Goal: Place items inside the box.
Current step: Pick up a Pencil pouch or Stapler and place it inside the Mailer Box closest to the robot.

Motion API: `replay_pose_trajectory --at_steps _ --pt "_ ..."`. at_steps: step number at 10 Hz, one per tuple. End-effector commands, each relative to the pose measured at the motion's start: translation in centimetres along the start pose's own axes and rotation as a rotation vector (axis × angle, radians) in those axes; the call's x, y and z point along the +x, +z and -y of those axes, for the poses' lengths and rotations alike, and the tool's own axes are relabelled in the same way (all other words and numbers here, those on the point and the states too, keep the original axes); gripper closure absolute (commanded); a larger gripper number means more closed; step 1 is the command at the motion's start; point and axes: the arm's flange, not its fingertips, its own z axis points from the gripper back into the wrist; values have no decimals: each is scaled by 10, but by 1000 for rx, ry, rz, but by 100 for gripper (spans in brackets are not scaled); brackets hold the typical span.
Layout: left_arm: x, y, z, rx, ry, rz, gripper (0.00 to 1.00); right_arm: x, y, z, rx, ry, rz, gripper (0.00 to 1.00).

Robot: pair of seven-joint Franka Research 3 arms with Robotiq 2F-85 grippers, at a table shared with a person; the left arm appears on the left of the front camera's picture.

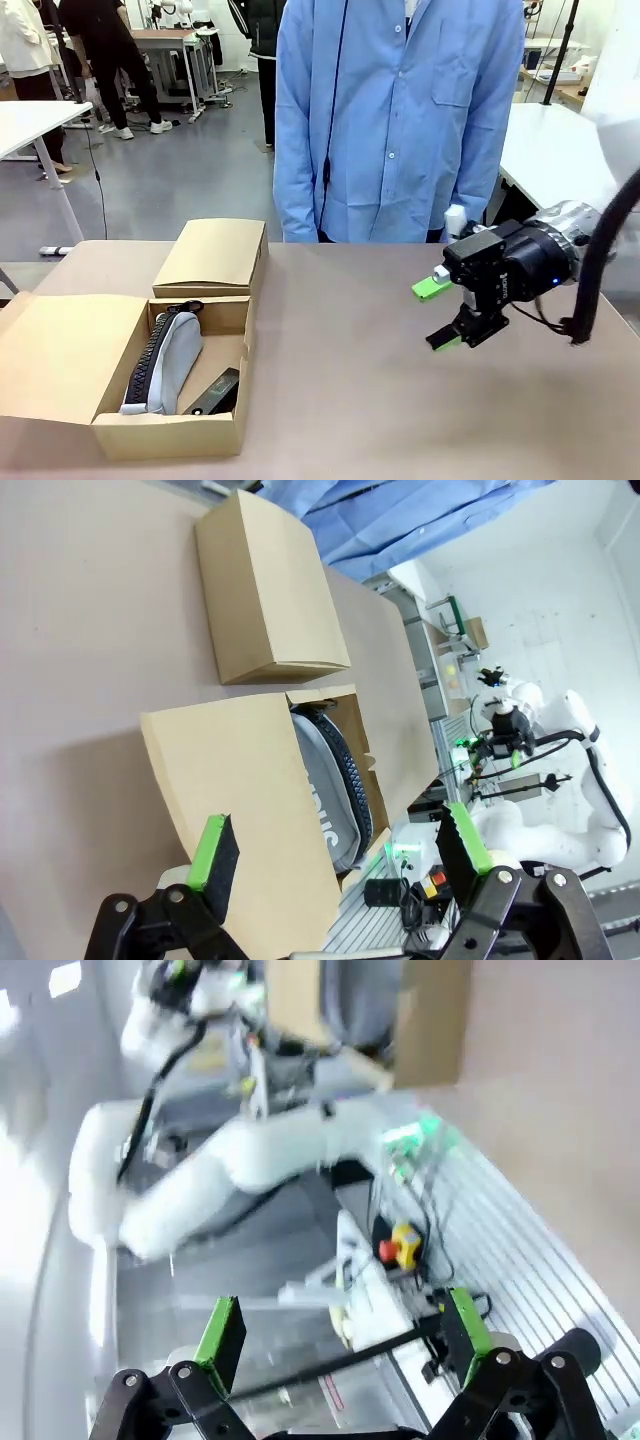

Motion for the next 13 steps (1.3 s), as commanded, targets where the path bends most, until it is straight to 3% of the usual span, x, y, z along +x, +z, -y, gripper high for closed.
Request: replay_pose_trajectory --at_steps 1,2,3,6,7,9,10,11,12,13 --pt "0 -1 1 -24 -18 23 0 -6 -16 -15 23 102 -94 0" --pt "0 -1 1 -24 -18 23 0 0 0 0 0 0 0 0" --pt "0 -1 1 -24 -18 23 0 -3 -20 -8 -32 47 -161 0" --pt "0 -1 1 -24 -18 23 0 -27 113 13 281 49 211 0" --pt "0 -1 1 -24 -18 23 0 -48 164 38 383 34 289 0" --pt "0 -1 1 -24 -18 23 0 -86 231 93 468 34 384 0" --pt "0 -1 1 -24 -18 23 0 -94 248 118 461 -4 420 0" --pt "0 -1 1 -24 -18 23 0 -82 240 125 426 -37 519 0" --pt "0 -1 1 -24 -18 23 0 -109 243 95 474 -37 439 0" --pt "0 -1 1 -24 -18 23 0 -109 243 95 474 -37 439 0"
